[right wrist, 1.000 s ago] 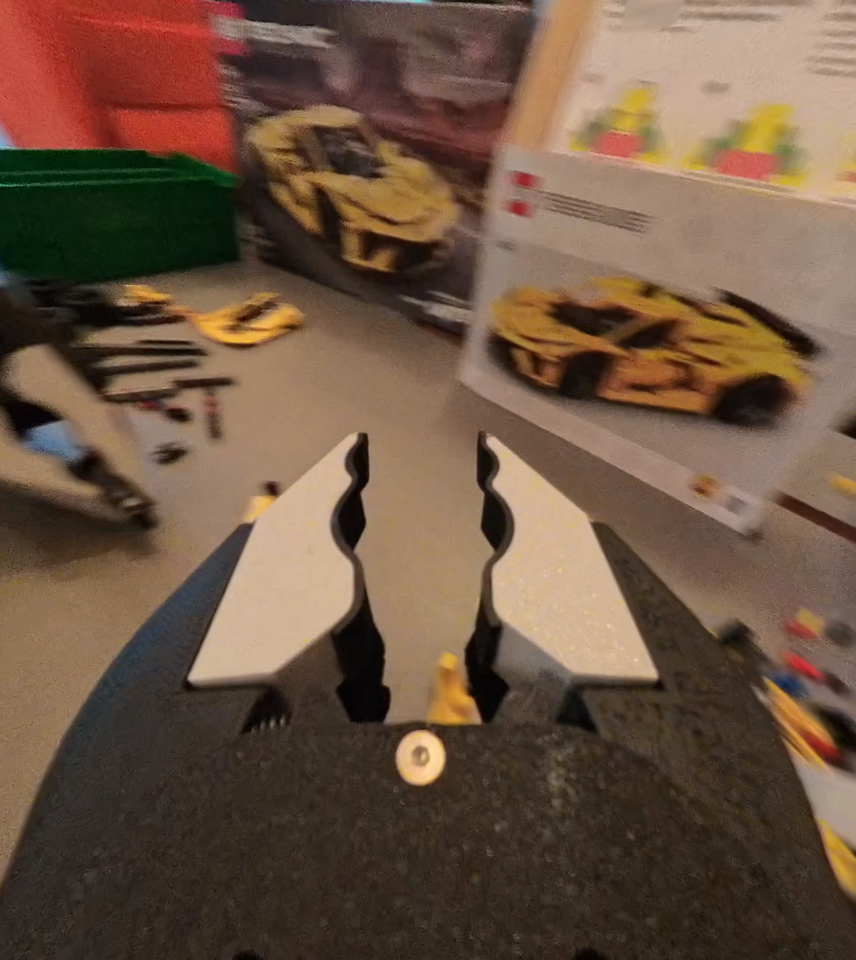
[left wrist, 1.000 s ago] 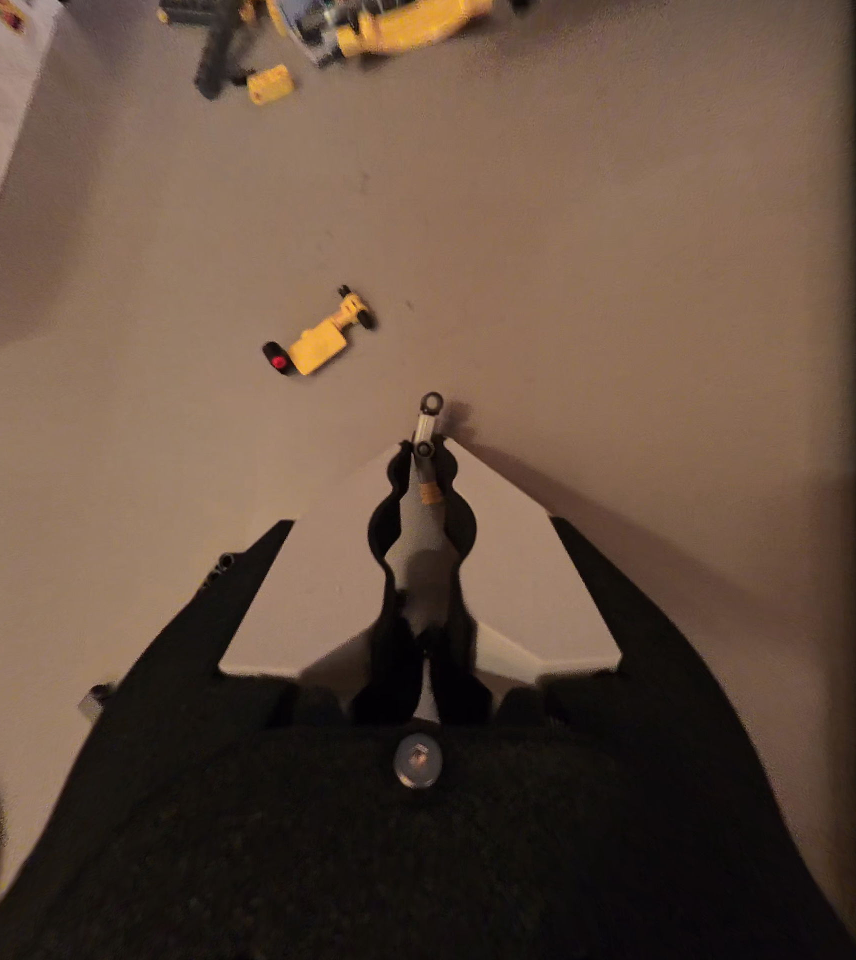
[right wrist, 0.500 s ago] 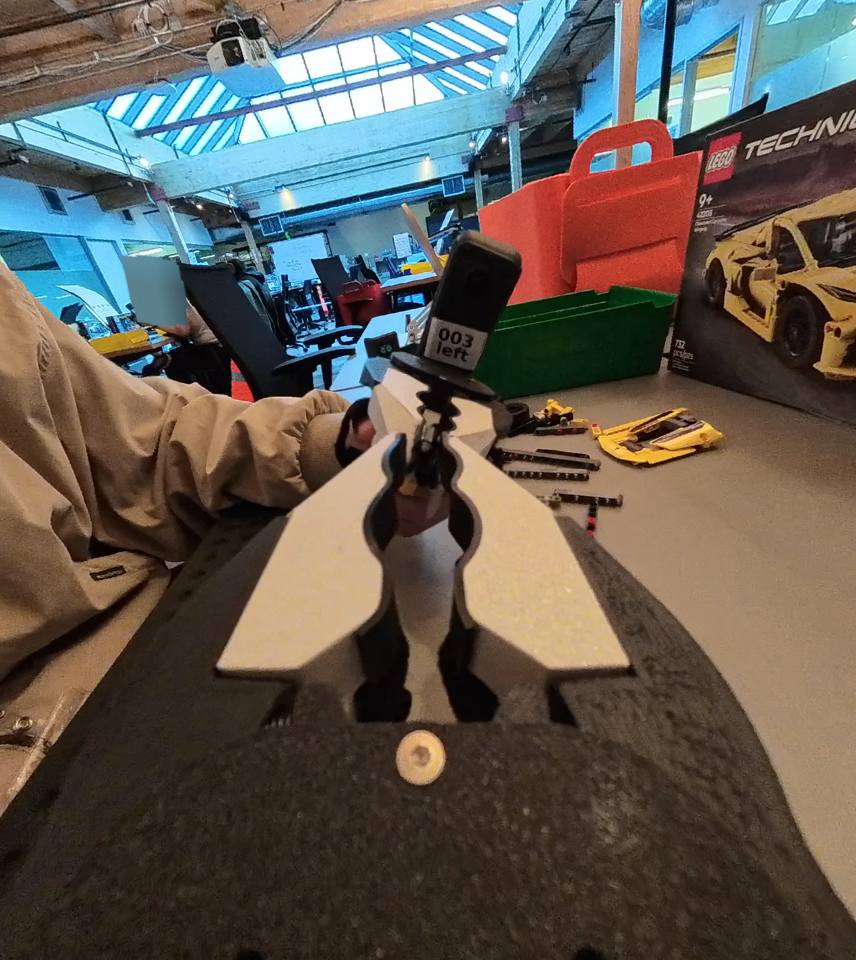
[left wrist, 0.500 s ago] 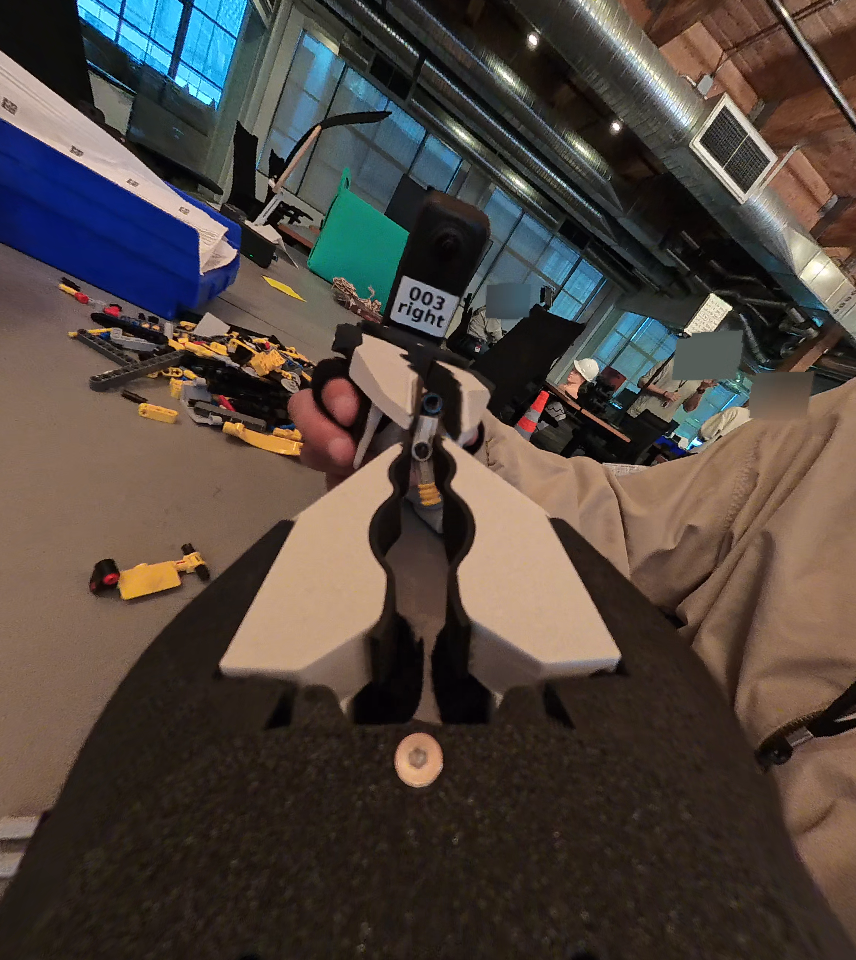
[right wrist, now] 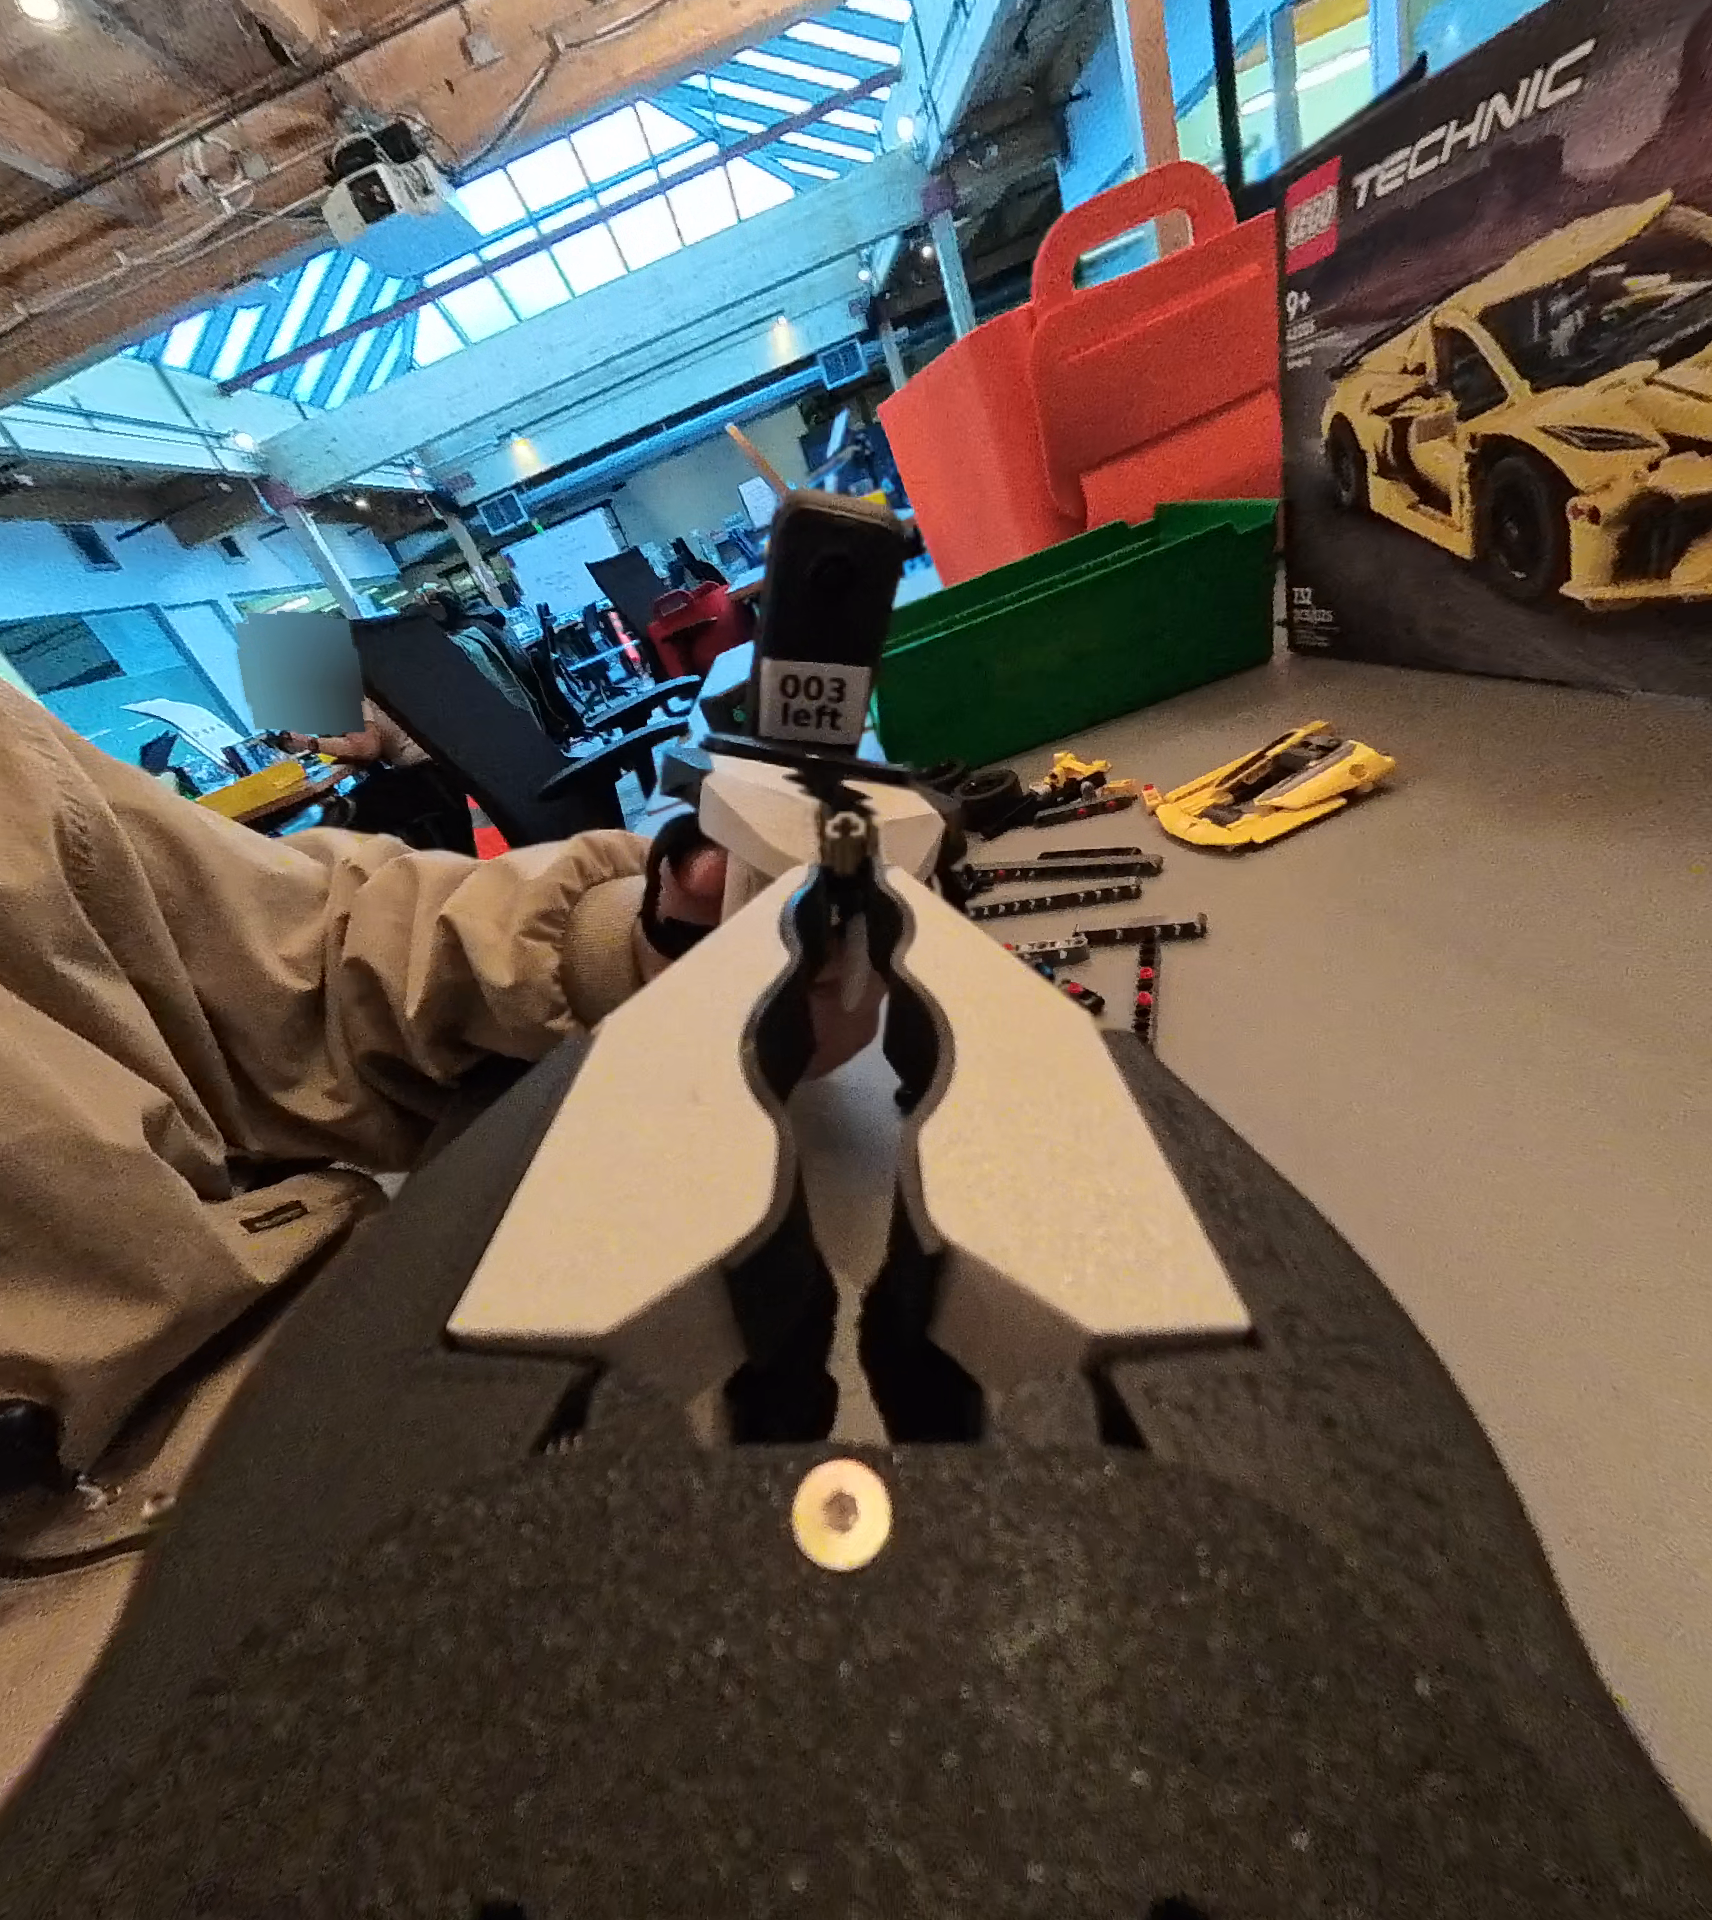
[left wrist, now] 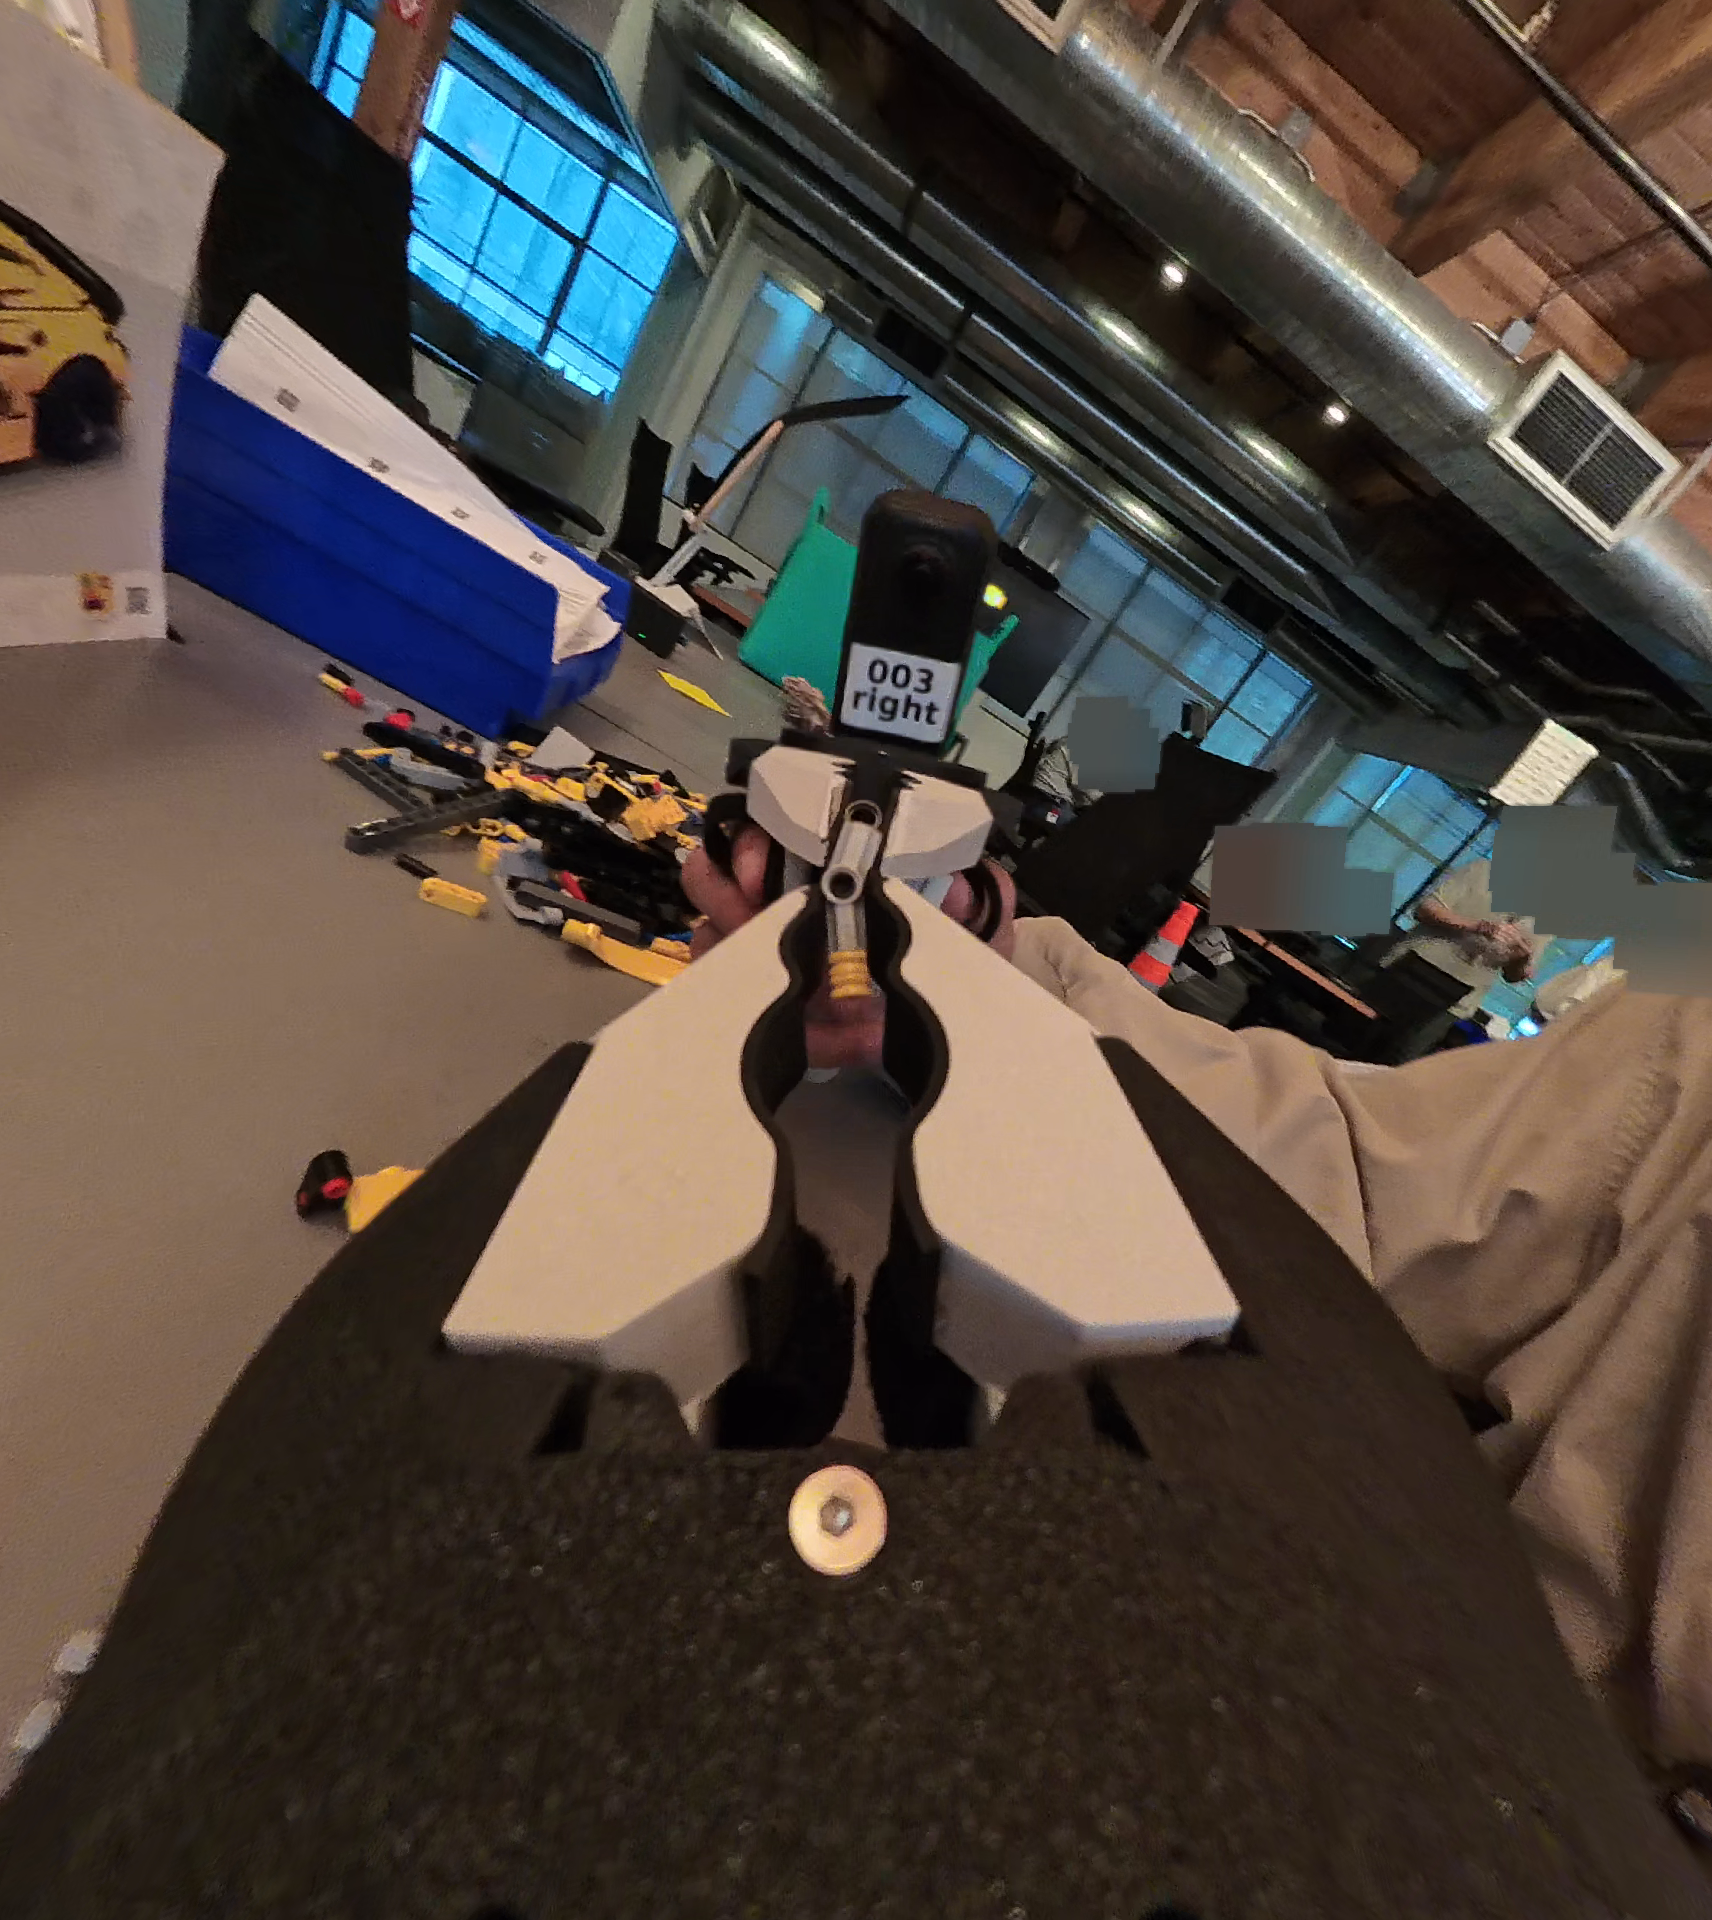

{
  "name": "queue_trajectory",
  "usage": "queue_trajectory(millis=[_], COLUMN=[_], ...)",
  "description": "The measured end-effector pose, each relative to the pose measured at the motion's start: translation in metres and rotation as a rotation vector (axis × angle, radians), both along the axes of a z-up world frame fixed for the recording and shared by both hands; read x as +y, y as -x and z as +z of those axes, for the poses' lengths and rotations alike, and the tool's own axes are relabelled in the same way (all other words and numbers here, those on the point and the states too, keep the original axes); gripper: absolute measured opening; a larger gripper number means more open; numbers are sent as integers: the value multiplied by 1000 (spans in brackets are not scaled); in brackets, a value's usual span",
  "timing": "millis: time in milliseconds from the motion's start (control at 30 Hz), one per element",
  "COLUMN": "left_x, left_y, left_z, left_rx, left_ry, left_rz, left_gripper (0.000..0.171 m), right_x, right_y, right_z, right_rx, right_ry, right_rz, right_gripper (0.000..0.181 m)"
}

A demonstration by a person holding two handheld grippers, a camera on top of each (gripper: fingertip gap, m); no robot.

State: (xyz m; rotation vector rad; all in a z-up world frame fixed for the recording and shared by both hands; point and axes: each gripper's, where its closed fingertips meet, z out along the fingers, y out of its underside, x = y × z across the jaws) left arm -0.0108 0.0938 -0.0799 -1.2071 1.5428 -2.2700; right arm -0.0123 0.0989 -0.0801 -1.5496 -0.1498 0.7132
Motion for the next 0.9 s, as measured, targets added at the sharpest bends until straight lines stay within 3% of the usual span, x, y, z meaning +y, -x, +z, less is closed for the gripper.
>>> queue_trajectory(millis=[167, 567, 900], left_x=[5, 0, -6], left_y=[-3, 2, 5], left_z=[-1, -6, -7], left_rx=[11, -30, -37], left_ry=[12, -181, -186], left_rz=[27, 39, 9], left_gripper=[6, 6, 7], right_x=[1, -2, -7], right_y=[-3, -1, -1], right_z=[-5, -8, -4], right_rx=[18, 7, -24], right_ry=[37, 78, 82], right_rz=[3, 49, 61], right_gripper=[5, 6, 5])
